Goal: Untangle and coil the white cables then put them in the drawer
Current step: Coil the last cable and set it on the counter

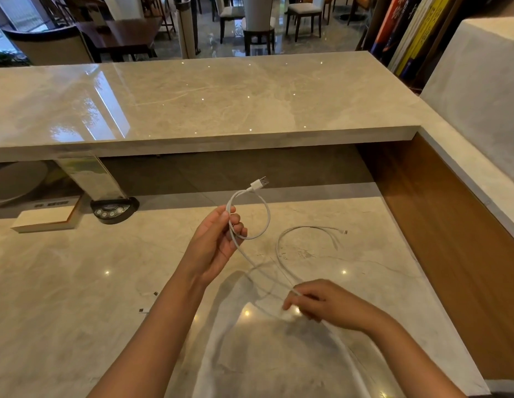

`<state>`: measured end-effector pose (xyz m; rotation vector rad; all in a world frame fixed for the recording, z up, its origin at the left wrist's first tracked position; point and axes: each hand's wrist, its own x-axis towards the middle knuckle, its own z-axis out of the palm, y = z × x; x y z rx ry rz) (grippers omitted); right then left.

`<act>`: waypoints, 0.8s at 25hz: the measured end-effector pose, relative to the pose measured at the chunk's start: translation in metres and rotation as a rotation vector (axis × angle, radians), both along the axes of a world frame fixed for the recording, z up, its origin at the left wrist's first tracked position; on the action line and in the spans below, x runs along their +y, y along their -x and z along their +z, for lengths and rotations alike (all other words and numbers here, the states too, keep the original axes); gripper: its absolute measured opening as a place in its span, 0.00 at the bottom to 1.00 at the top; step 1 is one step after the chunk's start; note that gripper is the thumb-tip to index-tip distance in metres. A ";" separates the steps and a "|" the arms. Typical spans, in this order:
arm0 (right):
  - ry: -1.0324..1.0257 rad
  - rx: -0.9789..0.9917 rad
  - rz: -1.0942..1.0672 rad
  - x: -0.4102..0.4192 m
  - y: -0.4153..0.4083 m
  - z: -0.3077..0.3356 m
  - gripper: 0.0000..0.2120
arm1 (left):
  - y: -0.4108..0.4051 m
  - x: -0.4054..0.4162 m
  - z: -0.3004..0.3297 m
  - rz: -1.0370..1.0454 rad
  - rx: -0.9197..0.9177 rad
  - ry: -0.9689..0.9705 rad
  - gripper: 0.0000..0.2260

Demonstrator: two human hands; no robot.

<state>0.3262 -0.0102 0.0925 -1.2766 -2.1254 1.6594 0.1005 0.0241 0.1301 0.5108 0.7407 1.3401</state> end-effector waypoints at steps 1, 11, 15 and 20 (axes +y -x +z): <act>-0.012 -0.012 -0.019 0.008 -0.010 0.004 0.09 | 0.004 -0.001 0.001 -0.003 0.049 -0.018 0.09; -0.377 -0.434 -0.346 0.098 -0.039 0.057 0.15 | 0.010 -0.013 -0.008 -0.152 0.387 -0.024 0.10; -0.535 -0.575 -0.373 0.118 0.005 0.069 0.18 | 0.004 -0.017 -0.013 -0.230 0.439 0.023 0.10; -0.523 -0.310 -0.449 0.102 0.041 0.080 0.12 | 0.003 -0.019 -0.021 -0.135 0.484 0.087 0.08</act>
